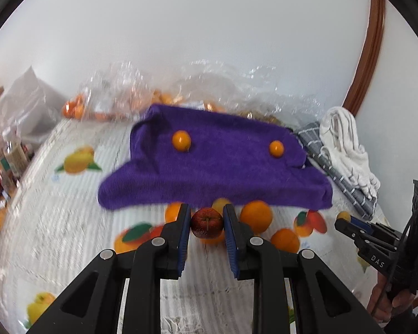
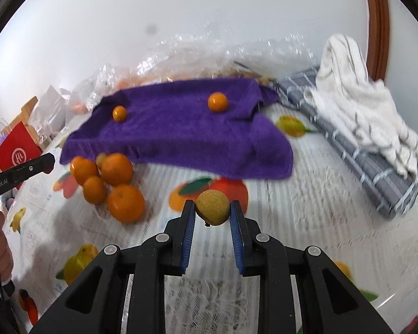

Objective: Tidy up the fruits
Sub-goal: 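Carry the yellow-green and red fruits over the purple towel with both grippers, then open both grippers to set the fruits on the towel and withdraw, then grasp a large orange with the right gripper while the left gripper grasps another orange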

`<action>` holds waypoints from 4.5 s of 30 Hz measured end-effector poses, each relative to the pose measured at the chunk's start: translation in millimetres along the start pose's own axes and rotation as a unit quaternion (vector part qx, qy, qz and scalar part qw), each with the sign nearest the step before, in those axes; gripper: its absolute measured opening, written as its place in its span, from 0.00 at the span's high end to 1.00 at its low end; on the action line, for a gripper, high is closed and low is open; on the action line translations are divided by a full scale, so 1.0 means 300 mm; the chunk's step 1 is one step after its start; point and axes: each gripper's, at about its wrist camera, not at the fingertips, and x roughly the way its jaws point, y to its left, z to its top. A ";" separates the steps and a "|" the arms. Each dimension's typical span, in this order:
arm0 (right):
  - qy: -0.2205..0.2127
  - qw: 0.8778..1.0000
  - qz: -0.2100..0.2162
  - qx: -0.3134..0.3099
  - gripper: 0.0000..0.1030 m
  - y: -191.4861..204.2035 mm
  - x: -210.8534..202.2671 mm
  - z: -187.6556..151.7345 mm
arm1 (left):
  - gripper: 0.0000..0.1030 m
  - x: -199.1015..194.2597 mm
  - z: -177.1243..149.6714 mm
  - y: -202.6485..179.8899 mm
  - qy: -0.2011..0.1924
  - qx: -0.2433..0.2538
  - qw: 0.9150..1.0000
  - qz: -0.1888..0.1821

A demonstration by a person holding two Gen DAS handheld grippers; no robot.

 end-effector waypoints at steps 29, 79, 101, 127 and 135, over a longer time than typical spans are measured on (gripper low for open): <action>-0.018 1.000 -0.002 0.008 0.76 -0.029 0.255 0.408 | 0.78 0.336 0.338 0.036 0.031 -0.032 0.999 0.016; 0.058 0.998 -0.015 -0.002 0.74 -0.060 0.475 0.319 | 0.78 0.554 0.270 0.043 0.130 -0.003 0.990 0.046; 0.042 0.999 -0.009 0.008 0.47 -0.044 0.397 0.327 | 0.77 0.588 0.249 0.010 0.151 0.007 0.987 0.049; 0.043 0.998 -0.050 0.008 0.45 -0.017 0.115 0.257 | 0.50 0.223 0.326 -0.009 0.050 0.019 0.997 0.051; 0.065 0.998 -0.014 0.002 0.45 0.053 0.117 0.123 | 0.51 0.160 0.182 0.110 0.076 0.003 0.994 0.077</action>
